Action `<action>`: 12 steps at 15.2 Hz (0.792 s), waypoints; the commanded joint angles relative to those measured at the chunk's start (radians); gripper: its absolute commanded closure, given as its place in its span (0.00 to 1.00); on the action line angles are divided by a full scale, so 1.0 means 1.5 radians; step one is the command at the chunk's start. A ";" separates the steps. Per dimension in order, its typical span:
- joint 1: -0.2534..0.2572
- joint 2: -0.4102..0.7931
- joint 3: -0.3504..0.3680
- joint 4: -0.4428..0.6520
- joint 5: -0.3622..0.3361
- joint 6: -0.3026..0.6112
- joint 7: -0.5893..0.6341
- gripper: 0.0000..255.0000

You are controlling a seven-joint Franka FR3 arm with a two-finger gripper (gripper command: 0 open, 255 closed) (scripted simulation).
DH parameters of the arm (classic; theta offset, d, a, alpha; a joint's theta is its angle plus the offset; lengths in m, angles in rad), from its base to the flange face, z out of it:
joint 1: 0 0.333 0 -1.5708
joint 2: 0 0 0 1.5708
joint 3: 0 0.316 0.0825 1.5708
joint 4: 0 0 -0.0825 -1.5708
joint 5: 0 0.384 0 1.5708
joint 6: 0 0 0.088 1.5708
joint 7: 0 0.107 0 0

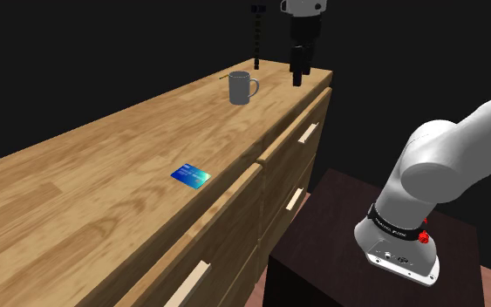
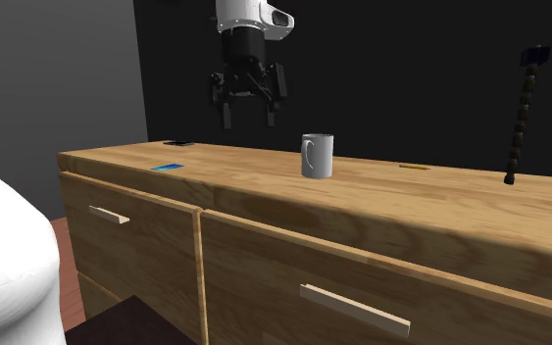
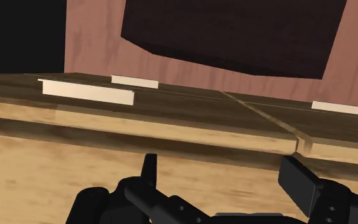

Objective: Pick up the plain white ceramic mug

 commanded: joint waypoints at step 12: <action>-0.004 0.346 -0.046 0.301 0.035 0.054 -0.083 0.00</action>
